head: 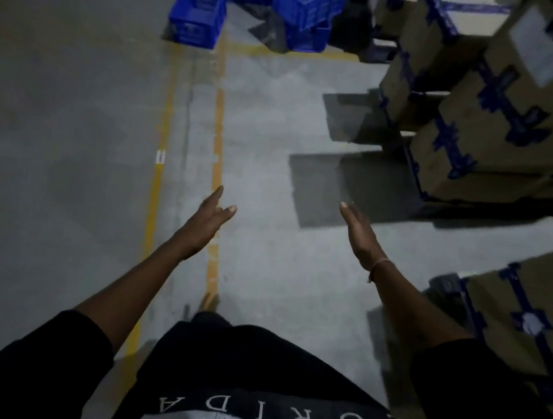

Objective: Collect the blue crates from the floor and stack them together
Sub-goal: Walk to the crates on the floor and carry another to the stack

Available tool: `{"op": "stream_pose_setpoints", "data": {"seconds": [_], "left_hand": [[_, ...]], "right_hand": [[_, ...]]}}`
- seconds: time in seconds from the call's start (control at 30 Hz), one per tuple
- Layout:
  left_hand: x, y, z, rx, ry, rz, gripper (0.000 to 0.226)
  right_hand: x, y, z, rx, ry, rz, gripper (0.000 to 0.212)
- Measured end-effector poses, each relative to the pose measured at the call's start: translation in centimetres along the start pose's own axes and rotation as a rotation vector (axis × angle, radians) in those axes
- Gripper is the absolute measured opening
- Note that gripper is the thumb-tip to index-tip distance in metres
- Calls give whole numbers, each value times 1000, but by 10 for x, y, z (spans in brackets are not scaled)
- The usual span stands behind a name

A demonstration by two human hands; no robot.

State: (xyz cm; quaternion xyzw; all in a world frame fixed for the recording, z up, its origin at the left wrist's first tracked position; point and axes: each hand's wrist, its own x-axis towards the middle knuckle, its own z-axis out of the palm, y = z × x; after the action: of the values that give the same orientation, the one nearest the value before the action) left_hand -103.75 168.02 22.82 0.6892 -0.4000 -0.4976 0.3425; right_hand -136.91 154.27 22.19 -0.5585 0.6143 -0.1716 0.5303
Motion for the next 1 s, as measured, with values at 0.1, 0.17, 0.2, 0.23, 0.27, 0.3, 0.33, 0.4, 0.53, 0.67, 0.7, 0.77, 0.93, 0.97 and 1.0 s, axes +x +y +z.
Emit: {"op": "stream_pose_setpoints", "data": {"seconds": [0.1,0.17,0.2,0.23,0.27,0.3,0.33,0.4,0.53,0.67,0.7,0.77,0.93,0.97,1.0], "left_hand": [[49,1,-33,-31,68,-18,99],[88,-2,-56,-31,79,-17,93],[109,-1,-68,-24,74,-17,91],[133,0,-82,-12,74,-17,89],[158,1,-96,-3,80,-14,88],[183,1,-110,-3,88,-13,87],[208,3,-124,-8,88,-23,87],[252,15,-151,-17,64,-75,88],[339,50,-209,84,2,-36,90],[421,93,-258,160,-47,-27,90],[443,103,-269,164,-50,-16,89],[487,123,-290,168,-51,-14,89],[617,156,-330,206,-44,-23,93],[646,165,-336,207,-33,-16,92],[673,175,-341,202,-23,-10,91]], "right_hand": [[72,-37,15,-41,-46,16,103],[126,-55,28,-41,-62,12,109],[151,-67,35,-40,-78,10,108],[174,-79,43,-45,-93,6,105],[198,-90,51,-46,-105,2,103],[222,-101,59,-46,-113,6,103],[244,-112,67,-45,-112,22,103],[283,-139,82,-48,-94,70,108],[363,-191,108,-7,-93,101,111],[432,-241,126,45,-31,107,108],[447,-257,129,47,-18,99,107],[482,-288,130,57,-18,77,100],[611,-342,124,84,-10,94,114],[643,-353,121,86,-6,93,117],[673,-363,117,89,-7,85,118]]}}
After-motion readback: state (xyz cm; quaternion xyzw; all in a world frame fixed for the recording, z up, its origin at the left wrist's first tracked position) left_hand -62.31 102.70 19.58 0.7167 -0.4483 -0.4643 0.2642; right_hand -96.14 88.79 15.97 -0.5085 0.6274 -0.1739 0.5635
